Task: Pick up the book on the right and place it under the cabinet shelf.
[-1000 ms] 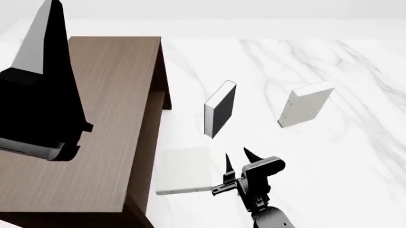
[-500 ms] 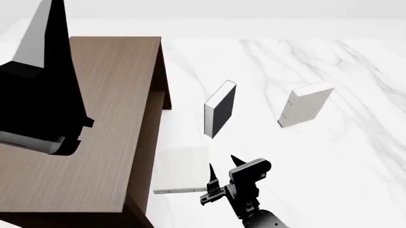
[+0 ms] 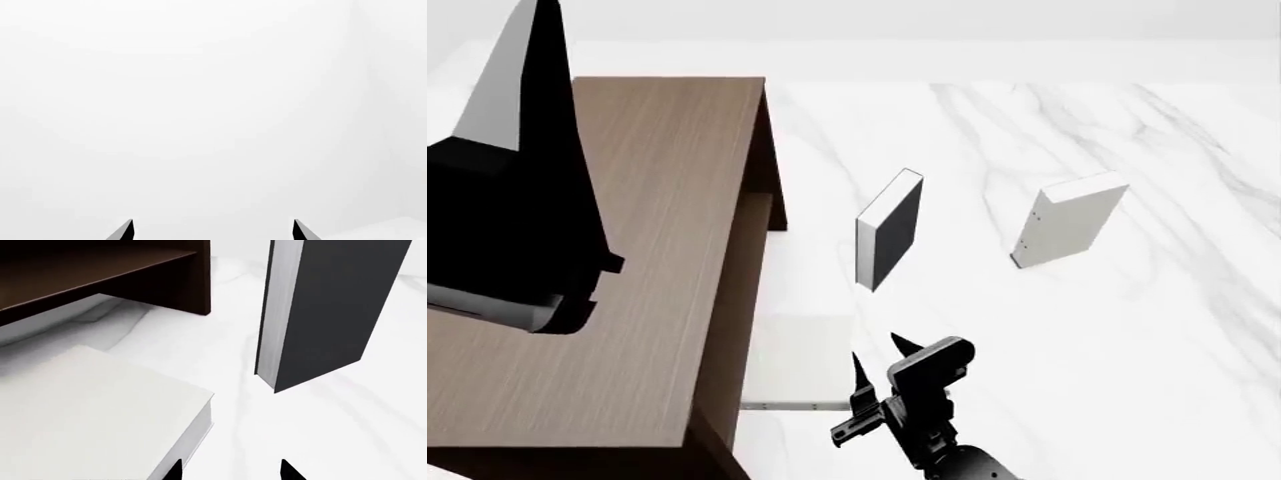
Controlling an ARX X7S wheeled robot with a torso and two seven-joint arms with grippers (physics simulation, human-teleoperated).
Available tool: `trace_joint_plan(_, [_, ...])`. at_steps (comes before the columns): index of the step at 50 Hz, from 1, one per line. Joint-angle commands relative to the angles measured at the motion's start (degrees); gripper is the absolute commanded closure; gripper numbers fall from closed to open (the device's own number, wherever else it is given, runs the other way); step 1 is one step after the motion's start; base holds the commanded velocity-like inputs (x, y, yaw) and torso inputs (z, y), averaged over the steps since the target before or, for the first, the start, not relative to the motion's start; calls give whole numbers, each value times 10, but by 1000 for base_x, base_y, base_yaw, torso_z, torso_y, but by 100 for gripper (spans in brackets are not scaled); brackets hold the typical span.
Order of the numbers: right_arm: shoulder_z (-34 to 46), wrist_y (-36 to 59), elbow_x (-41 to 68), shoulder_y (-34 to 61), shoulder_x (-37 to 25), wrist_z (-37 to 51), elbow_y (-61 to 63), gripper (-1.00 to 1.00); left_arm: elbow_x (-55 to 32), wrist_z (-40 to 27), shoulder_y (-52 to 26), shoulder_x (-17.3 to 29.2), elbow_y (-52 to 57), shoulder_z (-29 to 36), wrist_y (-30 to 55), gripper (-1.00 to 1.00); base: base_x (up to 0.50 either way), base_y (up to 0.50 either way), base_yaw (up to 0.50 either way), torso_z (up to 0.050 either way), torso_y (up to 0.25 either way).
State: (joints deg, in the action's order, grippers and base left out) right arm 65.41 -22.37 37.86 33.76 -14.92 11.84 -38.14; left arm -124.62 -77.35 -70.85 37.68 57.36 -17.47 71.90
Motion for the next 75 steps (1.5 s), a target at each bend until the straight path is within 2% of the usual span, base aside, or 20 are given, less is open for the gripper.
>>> trace_joint_plan(1, [63,31,6,-8,36,-29,-64,-100,-7,-4,0,7,3,-3,-3,-100,0,3,7,0,0])
trace_joint_plan(16, [72,36,-3,4,81,-49,-111,-100,-12,-11,1,4,7,-1,-5,-100,2,4,9,-3,-6])
trace_joint_plan(44, [84,62,-9,16,91,-51,-80,-100,-11,-16,-12,3,0,14,-4,-100,1,3,6,-1,-5])
trace_joint_plan(70, [91,43,-8,26,146,-88,-155,-100,-13,-11,0,2,4,-2,3,-100,1,2,5,-2,-5])
trace_joint_plan(75, [113,39,10,32,149,-87,-161,-100,-15,-12,0,3,4,-2,3,-100,0,4,8,0,-6])
